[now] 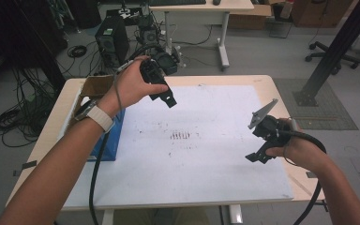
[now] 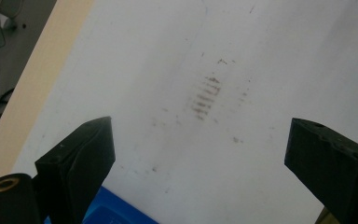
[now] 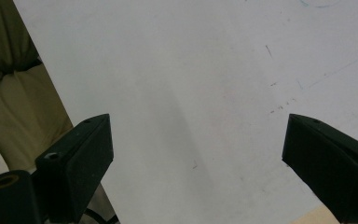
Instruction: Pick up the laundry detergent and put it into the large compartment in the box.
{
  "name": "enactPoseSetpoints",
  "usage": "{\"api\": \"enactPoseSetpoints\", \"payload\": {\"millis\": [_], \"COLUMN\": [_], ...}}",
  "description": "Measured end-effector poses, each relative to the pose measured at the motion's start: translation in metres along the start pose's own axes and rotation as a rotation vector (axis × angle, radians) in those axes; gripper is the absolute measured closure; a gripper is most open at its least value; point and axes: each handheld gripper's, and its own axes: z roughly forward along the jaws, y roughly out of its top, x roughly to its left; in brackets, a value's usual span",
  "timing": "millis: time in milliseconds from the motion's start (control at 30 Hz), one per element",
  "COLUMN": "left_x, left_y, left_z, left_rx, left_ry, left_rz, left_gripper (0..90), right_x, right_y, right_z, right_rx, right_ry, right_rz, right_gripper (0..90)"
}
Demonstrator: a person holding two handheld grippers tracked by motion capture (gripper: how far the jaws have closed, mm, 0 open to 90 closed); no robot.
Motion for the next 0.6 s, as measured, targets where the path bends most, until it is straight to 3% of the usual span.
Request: {"api": "enactPoseSetpoints", "payload": {"millis": [600], "left_x": [0.000], "left_y": [-0.001], "left_z": [0.011], "left_rx": [-0.010], "left_ry": [-0.002], "left_rz": [-0.005], "left_gripper": [9.0], "right_x": [0.000], "right_y": [0.001], "right_z": [0.001], "right_rx": [0.003], "right_ry": [0.001], "right_rz": [0.004], "right_gripper": [8.9]}}
